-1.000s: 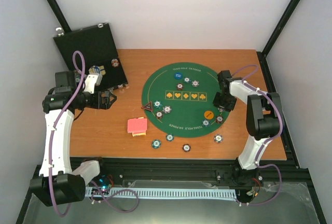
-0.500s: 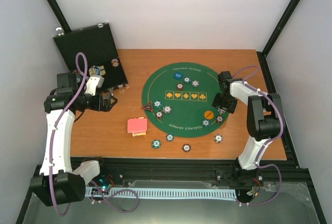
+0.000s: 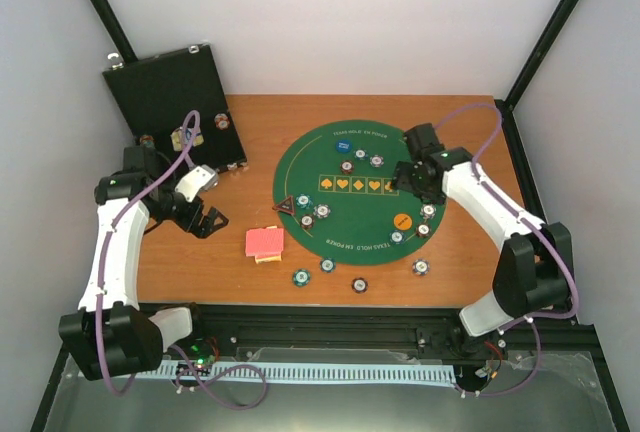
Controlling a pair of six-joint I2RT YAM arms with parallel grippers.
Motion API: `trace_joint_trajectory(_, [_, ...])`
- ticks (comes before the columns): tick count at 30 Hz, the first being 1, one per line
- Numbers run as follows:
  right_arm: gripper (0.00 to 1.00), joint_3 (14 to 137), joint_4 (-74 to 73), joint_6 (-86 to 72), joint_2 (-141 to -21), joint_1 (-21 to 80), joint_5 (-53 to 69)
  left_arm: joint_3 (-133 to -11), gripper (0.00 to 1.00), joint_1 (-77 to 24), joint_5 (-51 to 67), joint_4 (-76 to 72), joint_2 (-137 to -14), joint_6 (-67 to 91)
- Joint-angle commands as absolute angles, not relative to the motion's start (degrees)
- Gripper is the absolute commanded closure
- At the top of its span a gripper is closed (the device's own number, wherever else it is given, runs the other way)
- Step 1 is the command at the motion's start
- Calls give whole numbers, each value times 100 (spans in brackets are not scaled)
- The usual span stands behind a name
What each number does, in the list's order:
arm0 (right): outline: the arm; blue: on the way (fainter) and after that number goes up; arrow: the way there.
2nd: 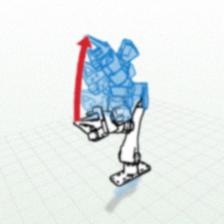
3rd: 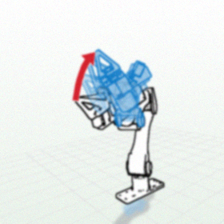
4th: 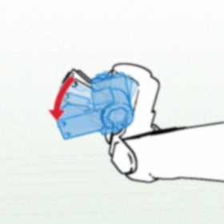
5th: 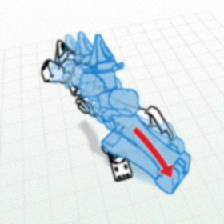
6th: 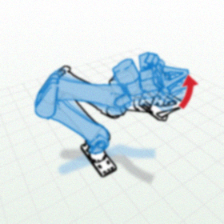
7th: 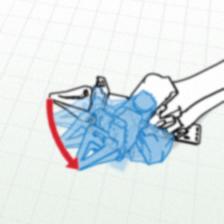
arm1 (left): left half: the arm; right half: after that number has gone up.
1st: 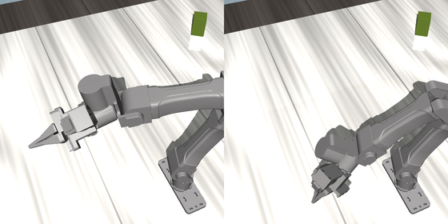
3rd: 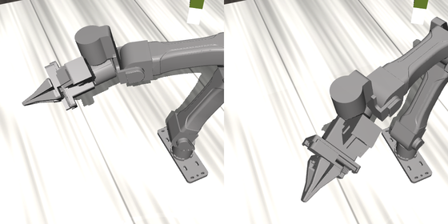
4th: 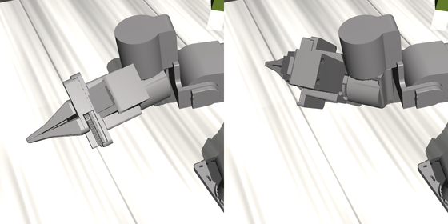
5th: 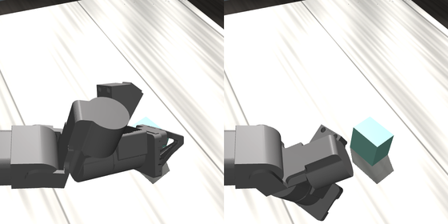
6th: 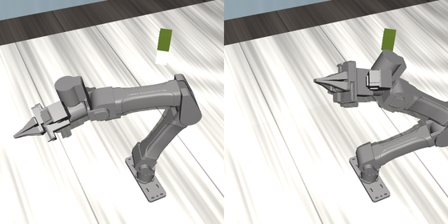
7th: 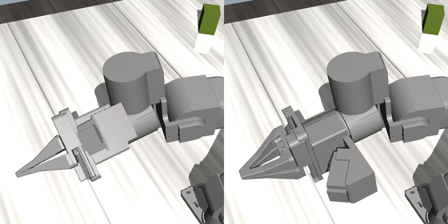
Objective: Distribute texas hold em gaming equipment
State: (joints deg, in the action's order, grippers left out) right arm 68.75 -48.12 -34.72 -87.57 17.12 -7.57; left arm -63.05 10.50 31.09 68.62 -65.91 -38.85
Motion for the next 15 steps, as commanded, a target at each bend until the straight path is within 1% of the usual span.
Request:
trace_joint_trajectory(1, [11, 6972, -4635, -3799, -8625, 2657, -665, -6230, 0, 1087, 3420, 7425, -6601, -5378])
trace_joint_trajectory(5, [10, 6872, -4178, -3906, -8506, 3222, -65, -6065, 0, 1052, 3580, 7440, -6644, -6026])
trace_joint_trajectory(10, [12, 6370, -3569, -4025, -8051, 3320, 774, -5897, 0, 680, 3366, 7195, -6951, -6108])
trace_joint_trajectory(15, [13, 5861, -3374, -4176, -7571, 3372, 868, -5355, 0, 333, 3102, 6500, -6877, -6003])
